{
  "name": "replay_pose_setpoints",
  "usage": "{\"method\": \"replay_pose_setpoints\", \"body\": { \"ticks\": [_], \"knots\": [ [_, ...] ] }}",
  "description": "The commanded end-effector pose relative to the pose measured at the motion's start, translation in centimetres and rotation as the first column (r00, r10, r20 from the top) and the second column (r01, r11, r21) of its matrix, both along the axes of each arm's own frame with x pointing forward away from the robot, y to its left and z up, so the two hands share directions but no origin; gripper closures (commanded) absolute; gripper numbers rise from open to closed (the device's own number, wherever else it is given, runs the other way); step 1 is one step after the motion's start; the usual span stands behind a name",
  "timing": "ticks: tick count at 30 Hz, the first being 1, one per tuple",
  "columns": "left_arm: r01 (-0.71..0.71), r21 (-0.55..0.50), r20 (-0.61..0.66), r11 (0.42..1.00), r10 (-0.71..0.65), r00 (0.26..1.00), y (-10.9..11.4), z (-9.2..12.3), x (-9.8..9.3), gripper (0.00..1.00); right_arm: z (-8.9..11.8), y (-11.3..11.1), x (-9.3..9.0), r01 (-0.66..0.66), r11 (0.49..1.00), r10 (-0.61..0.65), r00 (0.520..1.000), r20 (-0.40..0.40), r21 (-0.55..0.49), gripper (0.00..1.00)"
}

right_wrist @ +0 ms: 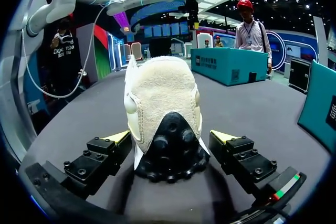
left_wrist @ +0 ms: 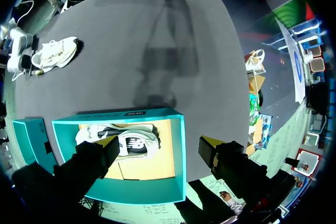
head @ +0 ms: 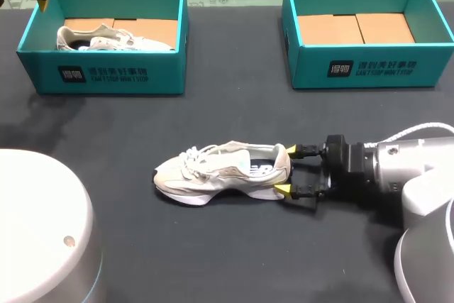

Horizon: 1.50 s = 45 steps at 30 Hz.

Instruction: Take the shoe out of the shoebox, open the shoe tongue, remove and reinsert the insole, then place the shoe into the shoebox

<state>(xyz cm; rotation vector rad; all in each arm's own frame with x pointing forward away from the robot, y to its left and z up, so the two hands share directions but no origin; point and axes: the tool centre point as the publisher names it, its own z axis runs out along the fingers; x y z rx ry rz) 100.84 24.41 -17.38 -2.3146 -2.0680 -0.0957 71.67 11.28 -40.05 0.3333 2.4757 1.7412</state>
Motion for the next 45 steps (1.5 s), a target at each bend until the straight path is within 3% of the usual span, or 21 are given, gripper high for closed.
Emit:
{"method": "replay_pose_setpoints", "body": {
  "ticks": [1, 22, 40, 41, 42, 43, 44, 45],
  "knots": [
    [0.001, 0.001, 0.001, 1.000, -0.001, 1.000, 0.0, 0.0, 0.0, 0.00, 0.2, -0.1, 0.5, -0.041, 0.999, 0.041, 0.999, -0.003, -0.002, 0.00],
    [0.001, 0.001, 0.001, 1.000, -0.001, 1.000, 0.0, 0.0, 0.0, 0.00, -0.9, 1.9, 0.8, -0.159, 0.987, 0.159, 0.987, -0.024, -0.002, 0.00],
    [0.001, 0.001, 0.001, 1.000, -0.001, 1.000, 0.0, 0.0, 0.0, 0.00, -1.0, 2.7, 0.5, -0.176, 0.984, 0.176, 0.984, -0.010, 0.002, 0.00],
    [0.001, 0.001, 0.001, 1.000, -0.001, 1.000, 0.0, 0.0, 0.0, 0.00, -0.9, 2.7, 0.5, -0.176, 0.984, 0.176, 0.984, -0.009, 0.002, 0.16],
    [0.001, 0.001, 0.001, 1.000, -0.001, 1.000, 0.0, 0.0, 0.0, 0.00, -0.9, 2.7, 0.5, -0.176, 0.984, 0.176, 0.984, -0.008, 0.002, 0.51],
    [0.001, 0.001, 0.001, 1.000, -0.001, 1.000, 0.0, 0.0, 0.0, 0.00, -0.9, 2.8, 0.5, -0.176, 0.984, 0.176, 0.984, -0.008, 0.002, 0.63],
    [0.001, 0.001, 0.001, 1.000, -0.001, 1.000, 0.0, 0.0, 0.0, 0.00, -0.9, 2.8, 0.5, -0.176, 0.984, 0.176, 0.984, -0.007, 0.000, 0.86],
    [0.001, 0.001, 0.001, 1.000, -0.001, 1.000, 0.0, 0.0, 0.0, 0.00, -0.9, 2.8, 0.5, -0.177, 0.984, 0.177, 0.984, -0.006, -0.001, 1.00]
  ]
}}
